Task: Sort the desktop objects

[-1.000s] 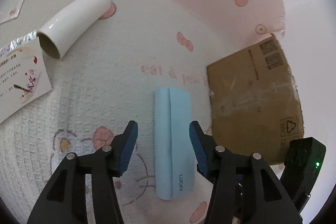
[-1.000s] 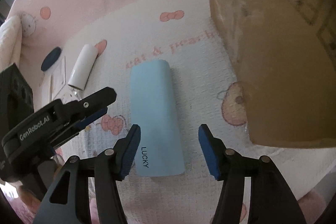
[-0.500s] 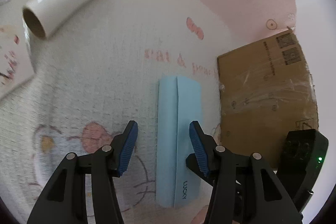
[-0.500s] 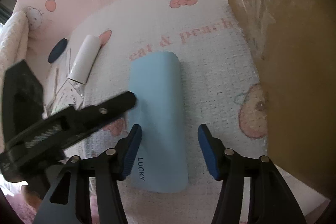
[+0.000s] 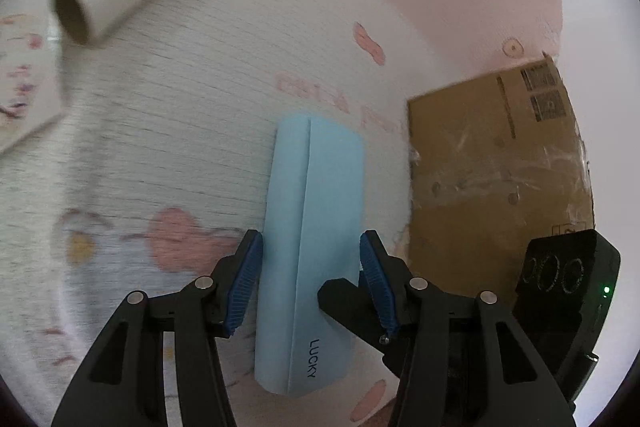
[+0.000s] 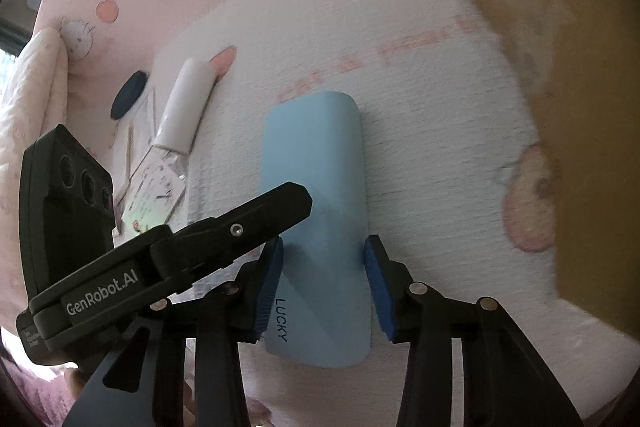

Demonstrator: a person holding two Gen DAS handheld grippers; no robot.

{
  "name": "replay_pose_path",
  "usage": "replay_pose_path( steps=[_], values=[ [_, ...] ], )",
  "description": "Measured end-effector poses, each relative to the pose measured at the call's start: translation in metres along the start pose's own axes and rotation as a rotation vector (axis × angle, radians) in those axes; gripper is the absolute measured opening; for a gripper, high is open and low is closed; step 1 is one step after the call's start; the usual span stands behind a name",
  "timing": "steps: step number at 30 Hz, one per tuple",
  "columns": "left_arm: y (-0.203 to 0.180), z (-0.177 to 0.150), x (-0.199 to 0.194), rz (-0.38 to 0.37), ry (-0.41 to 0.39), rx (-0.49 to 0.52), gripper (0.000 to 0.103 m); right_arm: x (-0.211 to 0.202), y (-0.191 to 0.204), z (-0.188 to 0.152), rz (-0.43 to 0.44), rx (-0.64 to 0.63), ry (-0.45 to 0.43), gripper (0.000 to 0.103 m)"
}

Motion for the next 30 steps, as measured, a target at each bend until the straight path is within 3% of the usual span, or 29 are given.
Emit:
replay_pose_path(
  steps=[5, 13, 18, 21, 25, 30],
  values=[
    [0.016, 0.009, -0.016, 0.038, -0.036, 0.012, 0.053, 0.012, 0.023, 0.003, 0.023, -0.056, 0.019, 0.039],
    [0.02, 0.015, -0.029, 0.069, -0.087, 0.028, 0.053, 0.009, -0.01, 0.0, 0.122, 0.094, 0.021, 0.039],
    [0.023, 0.009, -0.018, 0.04, -0.052, 0.007, 0.053, 0.012, -0.025, -0.003, 0.218, 0.22, 0.003, 0.039],
    [0.025, 0.007, -0.019, 0.01, -0.054, -0.022, 0.041, 0.02, -0.029, -0.004, 0.283, 0.294, -0.009, 0.039],
    [0.026, 0.005, -0.019, -0.007, -0.064, -0.044, 0.04, 0.022, -0.027, -0.006, 0.297, 0.321, -0.036, 0.033],
    [0.025, 0.003, -0.02, -0.002, -0.082, -0.052, 0.04, 0.023, -0.024, -0.007, 0.293, 0.317, -0.053, 0.033]
  ],
)
Point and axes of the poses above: each gripper's, at about its wrist camera, not at the fingertips, and x roughly the way its jaws point, y to its left, z to its top, the point moved 4 cm from there along x, roughly the way its jaws point, and after that the axes turned 8 degrees about -x, right-handed, at the moved point
